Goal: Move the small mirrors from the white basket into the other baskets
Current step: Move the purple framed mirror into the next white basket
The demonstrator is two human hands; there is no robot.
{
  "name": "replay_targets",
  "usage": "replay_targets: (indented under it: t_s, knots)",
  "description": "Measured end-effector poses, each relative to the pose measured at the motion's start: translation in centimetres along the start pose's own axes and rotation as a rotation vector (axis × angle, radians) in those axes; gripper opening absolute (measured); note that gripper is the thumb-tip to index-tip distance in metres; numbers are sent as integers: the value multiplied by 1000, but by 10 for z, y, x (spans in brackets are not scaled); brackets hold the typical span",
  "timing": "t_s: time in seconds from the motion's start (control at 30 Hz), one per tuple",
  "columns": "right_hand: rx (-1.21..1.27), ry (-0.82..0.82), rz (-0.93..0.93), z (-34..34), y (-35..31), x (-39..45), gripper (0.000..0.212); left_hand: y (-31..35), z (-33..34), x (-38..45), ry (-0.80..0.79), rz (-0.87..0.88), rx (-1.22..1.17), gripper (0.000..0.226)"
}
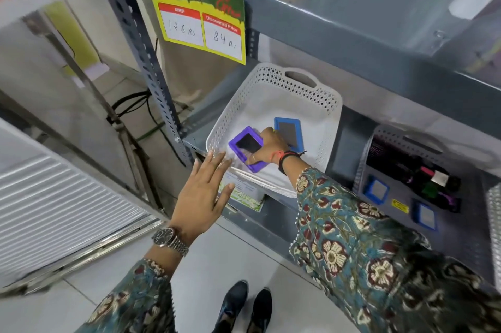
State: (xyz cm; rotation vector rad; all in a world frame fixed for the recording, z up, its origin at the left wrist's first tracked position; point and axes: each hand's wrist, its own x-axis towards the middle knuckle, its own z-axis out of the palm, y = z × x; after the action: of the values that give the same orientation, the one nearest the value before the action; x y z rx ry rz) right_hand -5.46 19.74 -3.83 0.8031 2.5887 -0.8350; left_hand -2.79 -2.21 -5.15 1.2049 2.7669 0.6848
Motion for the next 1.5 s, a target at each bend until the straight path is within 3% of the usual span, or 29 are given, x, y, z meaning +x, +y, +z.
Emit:
replay_targets:
  t_s: [0.17, 0.3, 0.43, 0.5, 0.6, 0.7, 0.83, 1.17, 1.37, 1.5]
  knots:
    - [337, -16, 64, -5, 3, -9, 25, 3, -2, -1, -24, 10, 15, 60]
    - [593, 27, 133, -20, 14, -25, 26, 16, -2, -2, -25, 65, 31, 60]
    - [891, 178, 139, -54, 37, -57, 23, 42, 1, 4, -35, 189, 10, 56]
    - [998, 231, 134, -72, 54, -78, 13, 58, 4, 11, -46, 246, 9, 56]
    - [1133, 337, 132, -99, 101, -121, 17, 94, 13, 21, -76, 343, 11, 56]
    - [1138, 408, 164, -113, 157, -160, 13, 128, 27, 28, -108, 419, -11, 54]
    - [1137, 561, 341, -125, 236, -210, 14, 170, 49, 29, -125, 504, -17, 52]
    - [1287, 770, 504, -141, 411, -335, 19, 255, 110, 6, -167, 522, 16, 52]
    - [1137, 663, 597, -126, 478, -354, 12, 267, 119, -5, -126, 432, 78, 60]
    - [965, 523, 621, -113, 492, -350, 26, 271, 119, -11, -91, 397, 84, 62]
